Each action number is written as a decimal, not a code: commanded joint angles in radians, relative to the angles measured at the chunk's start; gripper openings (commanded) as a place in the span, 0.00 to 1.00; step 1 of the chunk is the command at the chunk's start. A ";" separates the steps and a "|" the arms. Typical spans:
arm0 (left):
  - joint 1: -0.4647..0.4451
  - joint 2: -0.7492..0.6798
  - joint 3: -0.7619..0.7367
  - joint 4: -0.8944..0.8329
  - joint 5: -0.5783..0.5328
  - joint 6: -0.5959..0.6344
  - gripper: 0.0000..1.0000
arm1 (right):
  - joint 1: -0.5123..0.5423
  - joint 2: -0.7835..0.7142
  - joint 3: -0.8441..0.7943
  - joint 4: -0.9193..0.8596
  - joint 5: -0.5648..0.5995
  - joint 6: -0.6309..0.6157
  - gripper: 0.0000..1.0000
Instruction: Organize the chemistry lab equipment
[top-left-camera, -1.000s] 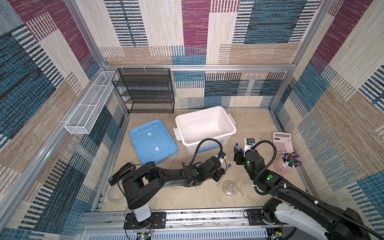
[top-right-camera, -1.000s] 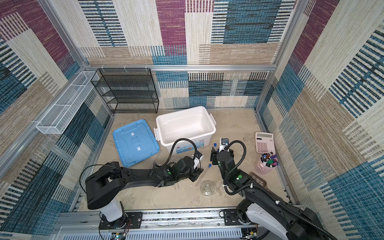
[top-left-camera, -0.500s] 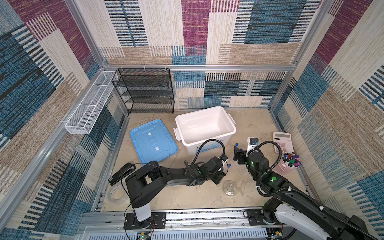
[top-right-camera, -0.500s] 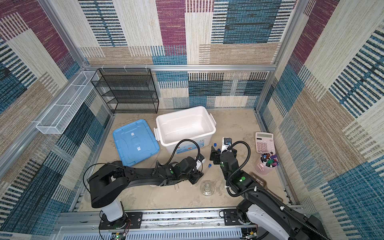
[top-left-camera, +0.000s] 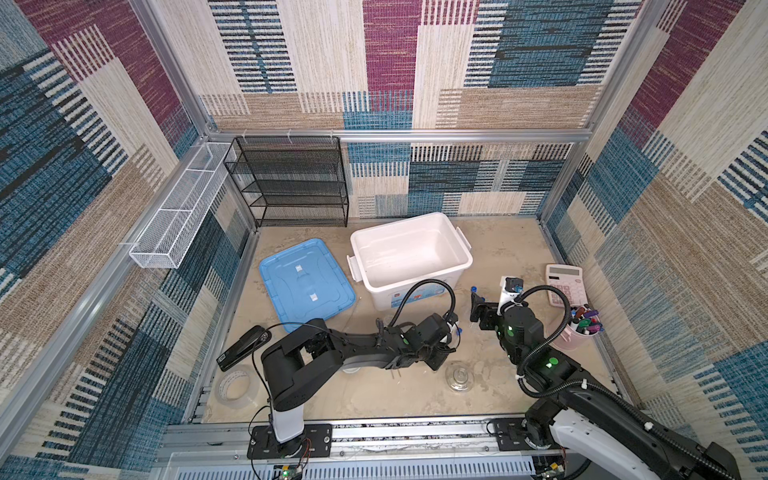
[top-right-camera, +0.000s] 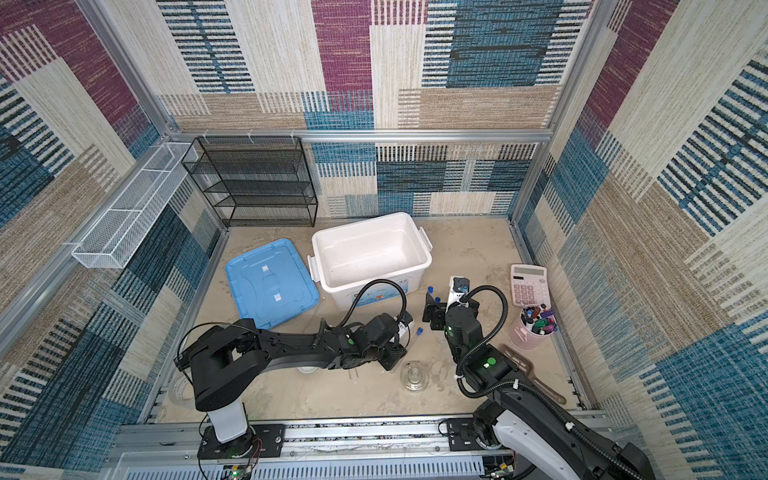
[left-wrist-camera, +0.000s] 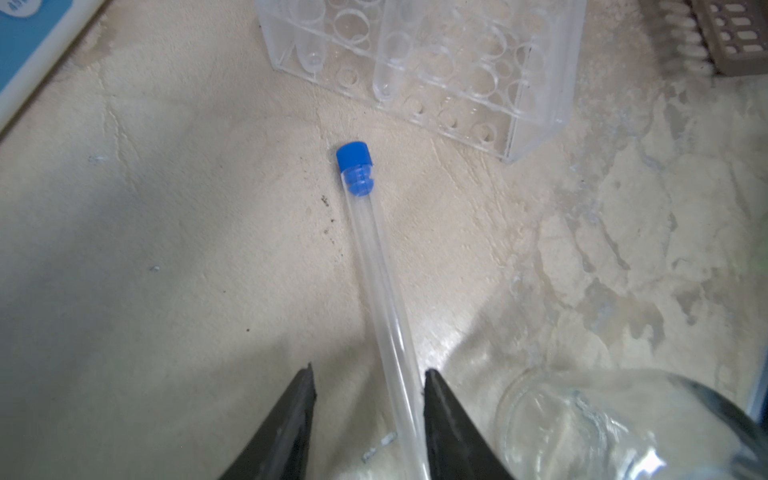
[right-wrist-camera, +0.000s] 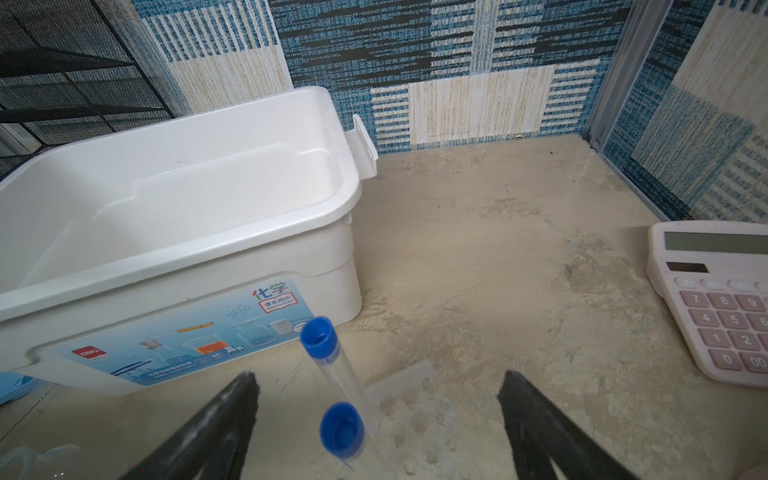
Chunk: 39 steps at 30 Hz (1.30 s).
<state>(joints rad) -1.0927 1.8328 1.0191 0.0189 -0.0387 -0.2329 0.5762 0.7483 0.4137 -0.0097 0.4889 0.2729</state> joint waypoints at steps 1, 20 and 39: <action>0.000 0.009 0.018 -0.033 0.014 0.014 0.44 | -0.010 -0.007 -0.002 0.009 -0.023 0.016 0.93; -0.001 0.050 0.064 -0.120 -0.025 0.002 0.36 | -0.044 -0.033 -0.010 -0.014 -0.059 0.054 0.93; 0.000 0.074 0.093 -0.183 -0.063 -0.009 0.25 | -0.054 -0.021 -0.009 -0.024 -0.065 0.078 0.94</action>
<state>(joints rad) -1.0927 1.9011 1.1088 -0.1272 -0.0952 -0.2367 0.5232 0.7269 0.4046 -0.0360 0.4229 0.3367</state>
